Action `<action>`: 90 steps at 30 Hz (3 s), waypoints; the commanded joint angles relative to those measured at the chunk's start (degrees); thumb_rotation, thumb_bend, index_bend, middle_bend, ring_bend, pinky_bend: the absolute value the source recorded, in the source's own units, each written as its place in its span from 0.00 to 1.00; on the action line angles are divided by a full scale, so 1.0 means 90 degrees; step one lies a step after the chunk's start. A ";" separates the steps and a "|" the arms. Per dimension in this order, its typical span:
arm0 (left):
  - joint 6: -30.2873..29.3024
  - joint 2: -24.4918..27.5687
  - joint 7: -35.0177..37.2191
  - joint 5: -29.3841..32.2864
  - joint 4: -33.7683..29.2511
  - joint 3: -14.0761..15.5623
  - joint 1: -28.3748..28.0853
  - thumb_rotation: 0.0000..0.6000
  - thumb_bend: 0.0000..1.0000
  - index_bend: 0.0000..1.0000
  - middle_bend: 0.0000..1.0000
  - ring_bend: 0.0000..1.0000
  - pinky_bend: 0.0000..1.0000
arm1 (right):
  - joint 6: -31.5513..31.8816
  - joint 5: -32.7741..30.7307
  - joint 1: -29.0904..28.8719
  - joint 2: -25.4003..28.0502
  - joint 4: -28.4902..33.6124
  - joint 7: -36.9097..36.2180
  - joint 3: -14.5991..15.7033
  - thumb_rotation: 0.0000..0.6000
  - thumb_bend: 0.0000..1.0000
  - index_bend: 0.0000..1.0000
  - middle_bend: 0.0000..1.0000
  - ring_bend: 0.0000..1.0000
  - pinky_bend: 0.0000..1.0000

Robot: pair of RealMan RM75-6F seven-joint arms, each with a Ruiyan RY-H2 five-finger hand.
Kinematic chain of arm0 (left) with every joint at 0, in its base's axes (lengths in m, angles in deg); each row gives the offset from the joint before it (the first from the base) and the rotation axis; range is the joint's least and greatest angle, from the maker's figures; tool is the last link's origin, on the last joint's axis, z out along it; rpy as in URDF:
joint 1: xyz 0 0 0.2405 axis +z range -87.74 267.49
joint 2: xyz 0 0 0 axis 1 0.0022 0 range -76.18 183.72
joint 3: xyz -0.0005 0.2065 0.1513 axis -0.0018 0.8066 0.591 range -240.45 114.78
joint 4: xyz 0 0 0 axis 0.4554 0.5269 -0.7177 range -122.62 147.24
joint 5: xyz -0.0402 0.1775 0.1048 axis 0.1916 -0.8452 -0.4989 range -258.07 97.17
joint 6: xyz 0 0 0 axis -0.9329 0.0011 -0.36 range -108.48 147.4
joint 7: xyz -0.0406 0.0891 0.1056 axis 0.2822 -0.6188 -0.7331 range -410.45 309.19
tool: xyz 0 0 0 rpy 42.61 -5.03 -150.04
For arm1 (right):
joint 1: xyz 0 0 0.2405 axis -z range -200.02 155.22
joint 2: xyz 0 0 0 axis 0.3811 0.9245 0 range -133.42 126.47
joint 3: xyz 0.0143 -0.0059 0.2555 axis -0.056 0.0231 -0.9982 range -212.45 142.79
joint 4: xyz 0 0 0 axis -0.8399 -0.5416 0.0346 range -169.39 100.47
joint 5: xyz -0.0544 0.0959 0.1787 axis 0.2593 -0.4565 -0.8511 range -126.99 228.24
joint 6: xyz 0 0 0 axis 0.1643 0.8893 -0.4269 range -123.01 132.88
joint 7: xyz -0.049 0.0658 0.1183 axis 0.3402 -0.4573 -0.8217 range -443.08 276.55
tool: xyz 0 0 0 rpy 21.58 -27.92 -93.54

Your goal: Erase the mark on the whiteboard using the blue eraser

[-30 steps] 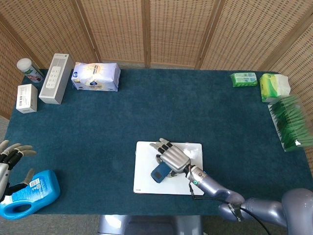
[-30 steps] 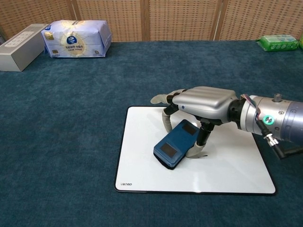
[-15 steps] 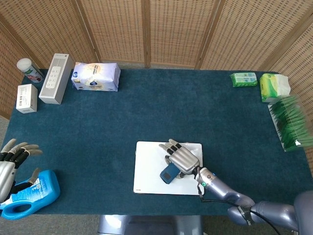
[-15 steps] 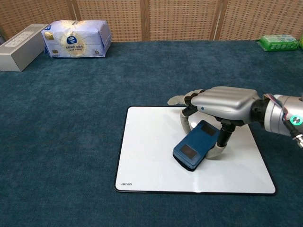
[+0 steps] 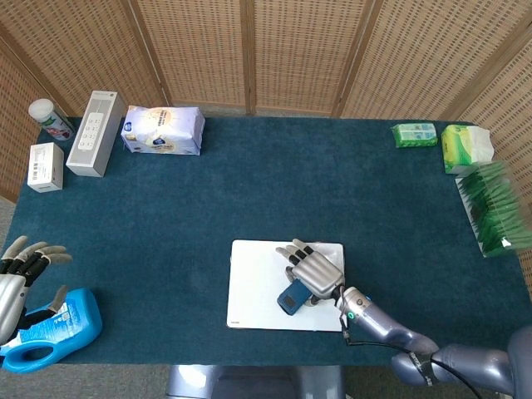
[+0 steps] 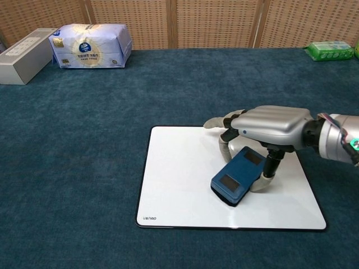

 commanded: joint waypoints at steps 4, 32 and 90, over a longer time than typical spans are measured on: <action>-0.0061 0.0037 0.0073 0.0041 0.0044 0.0025 0.0063 1.00 0.50 0.30 0.27 0.19 0.00 | -0.0295 -0.0094 -0.0278 -0.0315 -0.0304 -0.0072 -0.0177 1.00 0.00 0.80 0.01 0.00 0.00; -0.0079 0.0054 0.0067 0.0021 0.0035 0.0024 0.0080 1.00 0.50 0.29 0.27 0.19 0.00 | -0.0336 -0.0107 -0.0498 -0.0299 -0.0412 -0.0250 -0.0226 1.00 0.00 0.69 0.02 0.00 0.00; -0.0018 -0.0042 0.0147 0.0078 0.0159 0.0019 0.0059 1.00 0.49 0.29 0.27 0.19 0.00 | -0.0383 -0.0243 -0.0561 0.0243 0.0177 0.0174 -0.0036 1.00 0.00 0.37 0.02 0.00 0.00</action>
